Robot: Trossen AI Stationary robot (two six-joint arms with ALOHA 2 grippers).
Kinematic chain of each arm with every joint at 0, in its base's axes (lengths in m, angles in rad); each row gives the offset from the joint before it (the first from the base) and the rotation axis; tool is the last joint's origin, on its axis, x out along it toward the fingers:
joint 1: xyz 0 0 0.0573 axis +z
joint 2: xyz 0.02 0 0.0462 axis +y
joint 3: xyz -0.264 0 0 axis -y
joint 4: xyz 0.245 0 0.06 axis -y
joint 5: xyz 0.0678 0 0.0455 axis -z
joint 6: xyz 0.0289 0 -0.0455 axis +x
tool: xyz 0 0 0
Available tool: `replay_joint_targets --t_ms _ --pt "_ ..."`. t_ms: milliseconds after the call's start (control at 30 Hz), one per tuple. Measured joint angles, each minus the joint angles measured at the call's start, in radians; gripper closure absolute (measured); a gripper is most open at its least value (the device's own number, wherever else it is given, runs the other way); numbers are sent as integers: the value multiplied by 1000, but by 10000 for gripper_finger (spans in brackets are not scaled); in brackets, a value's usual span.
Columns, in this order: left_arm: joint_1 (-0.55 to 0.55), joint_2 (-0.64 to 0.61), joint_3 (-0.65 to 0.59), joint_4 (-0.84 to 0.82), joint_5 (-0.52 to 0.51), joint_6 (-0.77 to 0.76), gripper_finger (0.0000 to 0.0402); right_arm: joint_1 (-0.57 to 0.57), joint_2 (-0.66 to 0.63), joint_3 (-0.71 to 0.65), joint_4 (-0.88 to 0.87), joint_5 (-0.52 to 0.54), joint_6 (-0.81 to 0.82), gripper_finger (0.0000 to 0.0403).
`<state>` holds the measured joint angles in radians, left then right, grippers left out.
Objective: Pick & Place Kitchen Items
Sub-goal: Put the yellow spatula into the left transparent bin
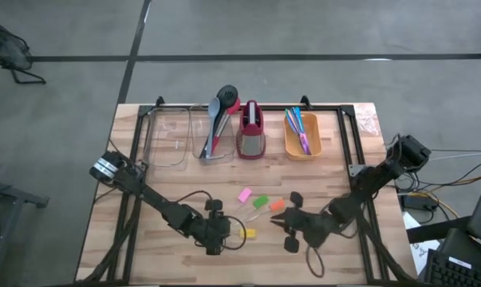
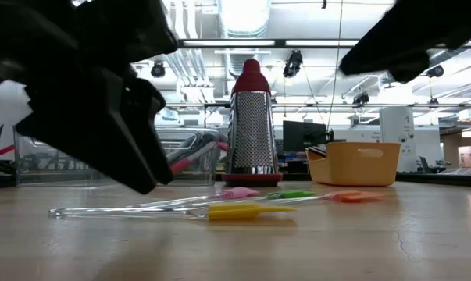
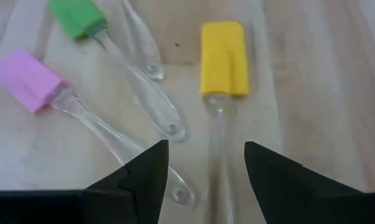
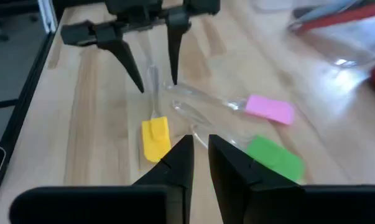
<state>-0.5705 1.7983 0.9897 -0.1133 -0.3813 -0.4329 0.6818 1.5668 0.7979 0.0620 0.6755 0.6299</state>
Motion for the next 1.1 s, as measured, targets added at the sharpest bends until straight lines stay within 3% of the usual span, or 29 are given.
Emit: replay_joint_targets --t_ms 167,600,900,1100 --pt "-7 4 -7 0 14 -11 188 -59 96 37 37 -148 -8 315" --pt "-23 -10 -33 -1 21 17 188 -90 384 314 -9 -190 -195 188" --pt "-45 -54 -46 14 11 15 188 -134 534 480 -272 -205 -162 153" --pt "-51 -60 -46 18 11 14 188 -150 569 510 -297 -241 -157 149"
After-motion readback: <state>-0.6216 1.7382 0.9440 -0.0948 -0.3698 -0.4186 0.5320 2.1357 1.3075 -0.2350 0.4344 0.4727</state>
